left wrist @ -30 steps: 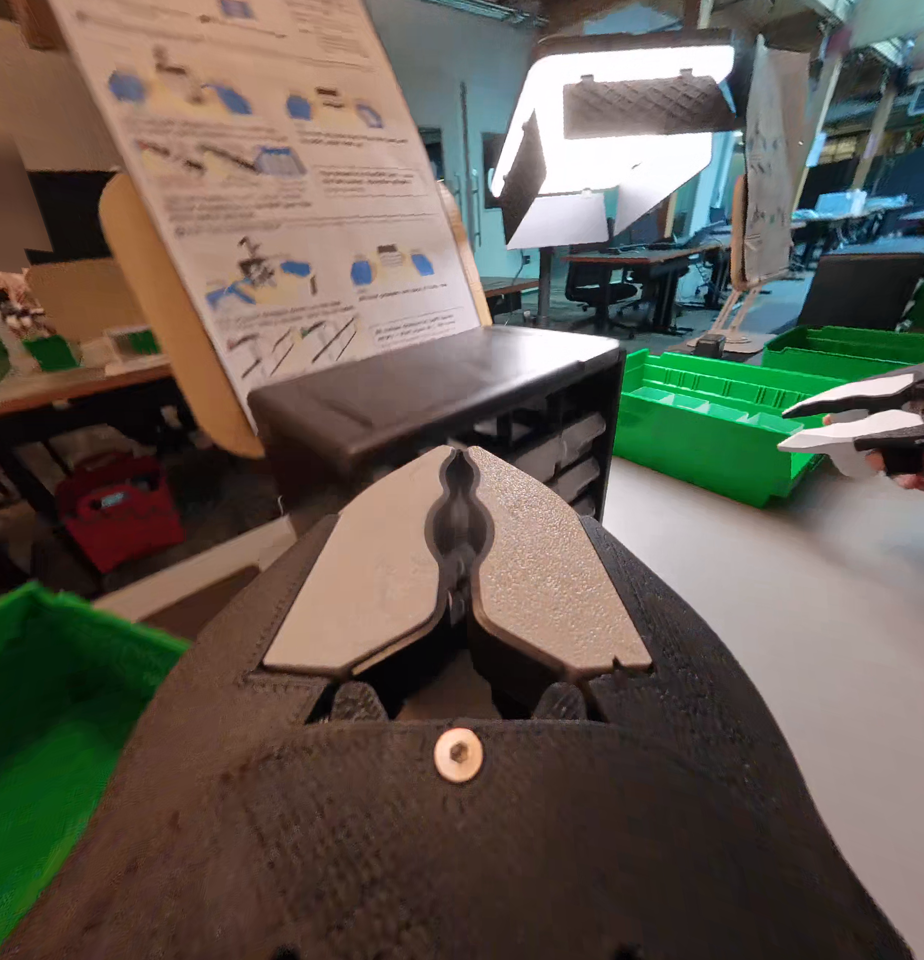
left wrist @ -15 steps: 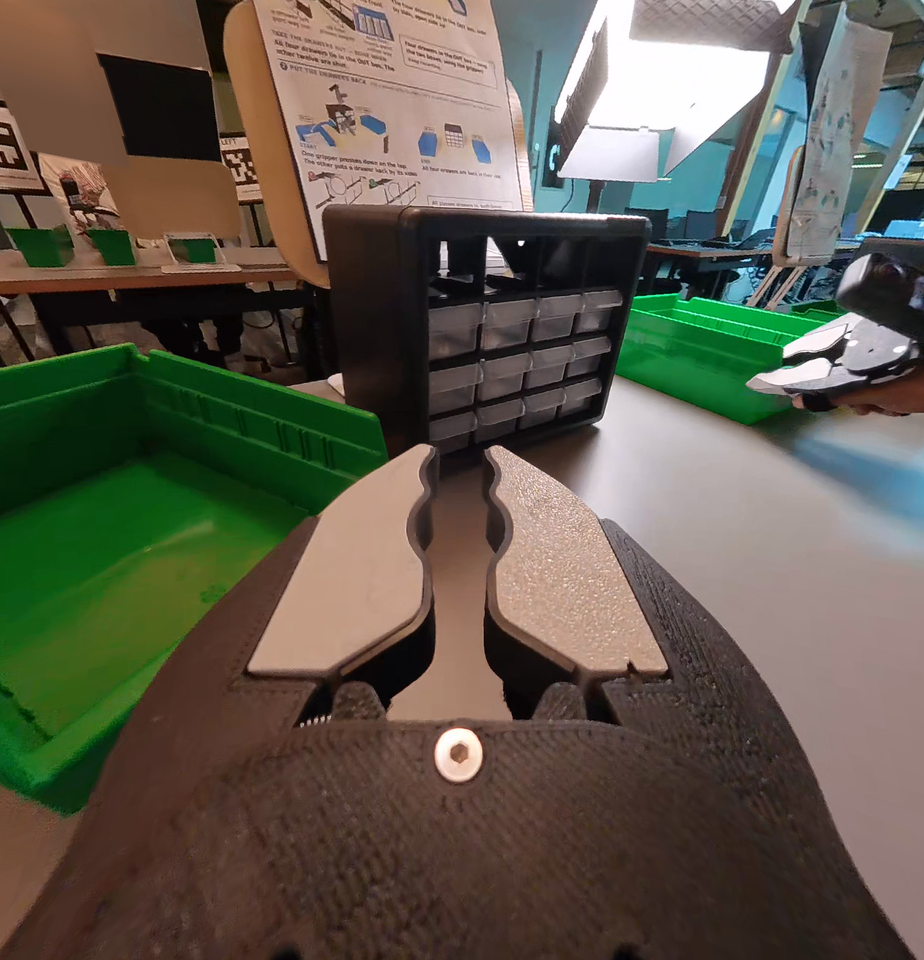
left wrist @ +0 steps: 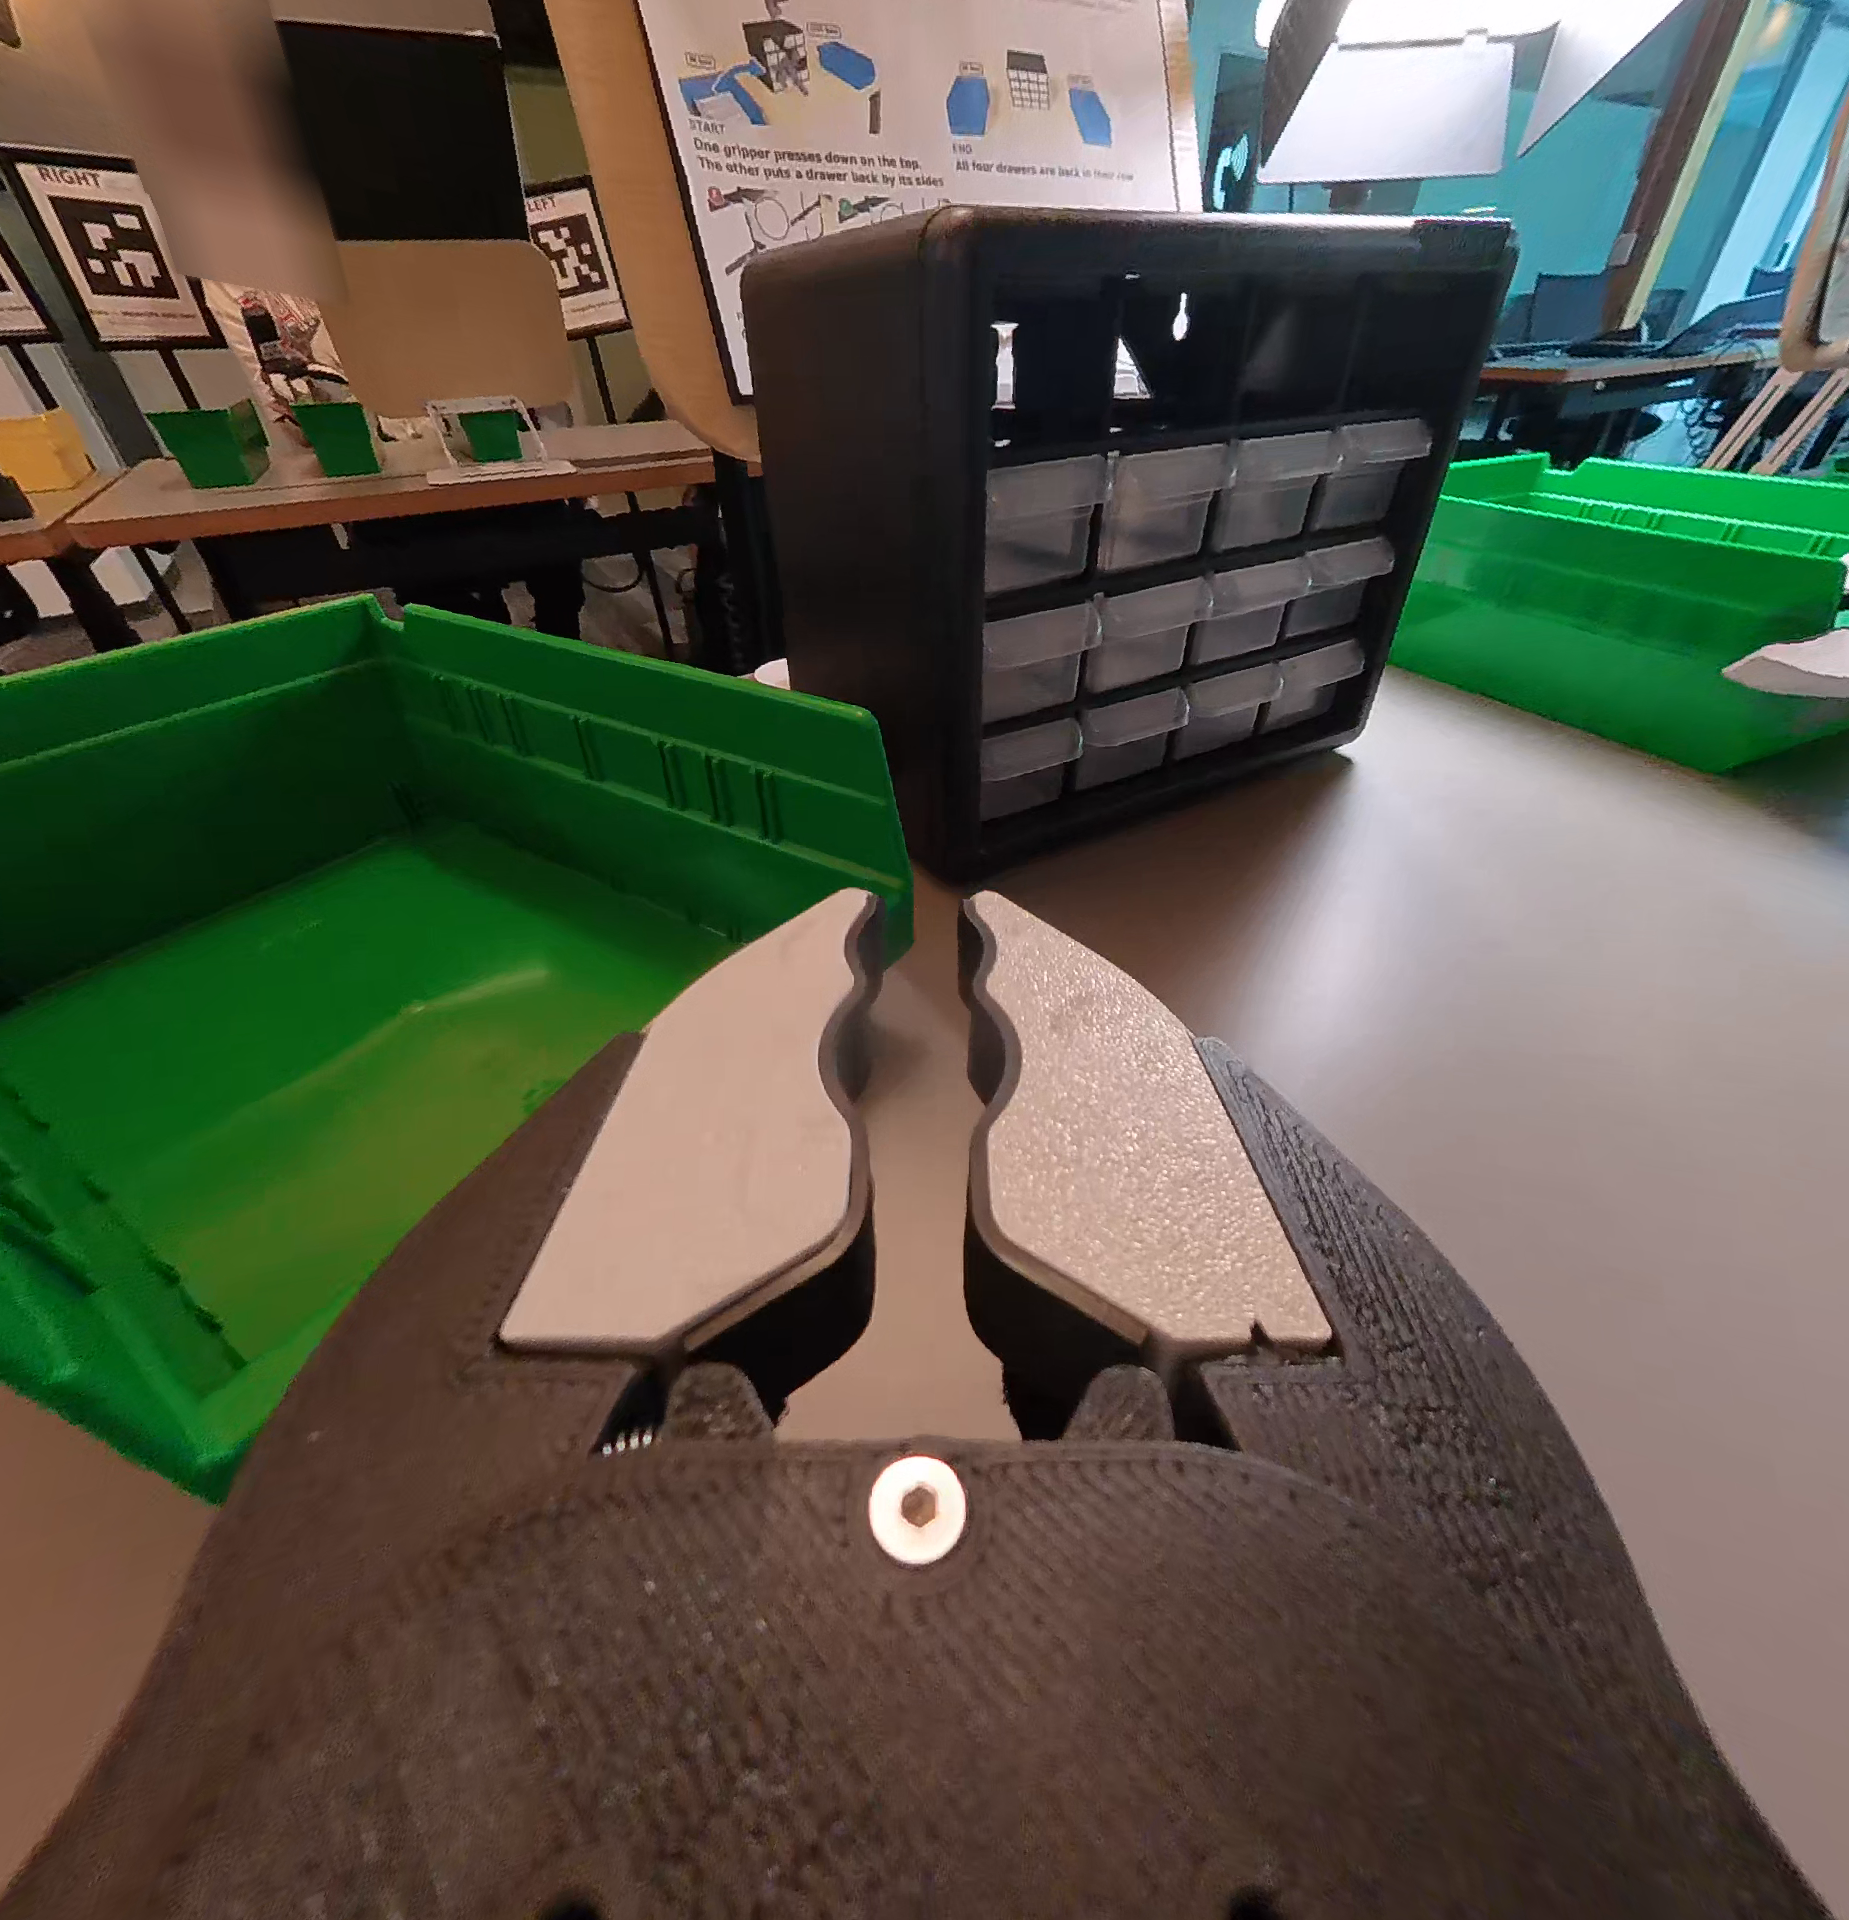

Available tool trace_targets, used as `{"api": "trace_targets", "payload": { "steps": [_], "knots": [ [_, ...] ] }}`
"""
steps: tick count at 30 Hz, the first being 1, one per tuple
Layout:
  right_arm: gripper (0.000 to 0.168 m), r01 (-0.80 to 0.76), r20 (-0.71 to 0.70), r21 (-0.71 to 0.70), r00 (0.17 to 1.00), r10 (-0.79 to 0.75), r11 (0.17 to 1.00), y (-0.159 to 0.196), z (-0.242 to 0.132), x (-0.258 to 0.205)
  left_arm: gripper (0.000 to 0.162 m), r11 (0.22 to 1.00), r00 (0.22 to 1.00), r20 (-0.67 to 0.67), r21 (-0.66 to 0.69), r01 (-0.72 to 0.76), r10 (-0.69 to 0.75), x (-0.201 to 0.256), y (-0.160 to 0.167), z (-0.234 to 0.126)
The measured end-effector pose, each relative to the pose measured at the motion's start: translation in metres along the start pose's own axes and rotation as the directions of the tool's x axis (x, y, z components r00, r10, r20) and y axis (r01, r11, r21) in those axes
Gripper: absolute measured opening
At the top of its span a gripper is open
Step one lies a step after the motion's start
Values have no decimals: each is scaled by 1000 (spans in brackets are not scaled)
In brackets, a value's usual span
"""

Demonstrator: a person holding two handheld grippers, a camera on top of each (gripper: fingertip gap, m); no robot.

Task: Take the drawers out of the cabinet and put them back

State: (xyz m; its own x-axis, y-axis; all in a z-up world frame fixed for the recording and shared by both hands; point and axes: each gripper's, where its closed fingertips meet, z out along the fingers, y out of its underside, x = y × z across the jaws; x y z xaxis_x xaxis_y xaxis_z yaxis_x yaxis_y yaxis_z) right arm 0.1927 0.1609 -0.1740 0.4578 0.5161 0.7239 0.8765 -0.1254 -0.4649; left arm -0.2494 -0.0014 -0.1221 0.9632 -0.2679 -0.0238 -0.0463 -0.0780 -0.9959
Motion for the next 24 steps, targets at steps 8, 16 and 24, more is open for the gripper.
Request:
{"api": "trace_targets", "payload": {
  "steps": [8,16,24],
  "knots": [
    [29,-30,79,57,997,26,998,-2,-9,-2,12,997,997,-3,-10,-72,72,13,0,4],
    [60,-110,271,42,958,94,993,17,-37,17,12,990,990,17,-1,-143,143,13,-7,0],
    [80,207,363,-129,920,-148,970,89,-30,23,24,995,995,44,-50,-91,93,-4,-6,-4]
  ]
}}
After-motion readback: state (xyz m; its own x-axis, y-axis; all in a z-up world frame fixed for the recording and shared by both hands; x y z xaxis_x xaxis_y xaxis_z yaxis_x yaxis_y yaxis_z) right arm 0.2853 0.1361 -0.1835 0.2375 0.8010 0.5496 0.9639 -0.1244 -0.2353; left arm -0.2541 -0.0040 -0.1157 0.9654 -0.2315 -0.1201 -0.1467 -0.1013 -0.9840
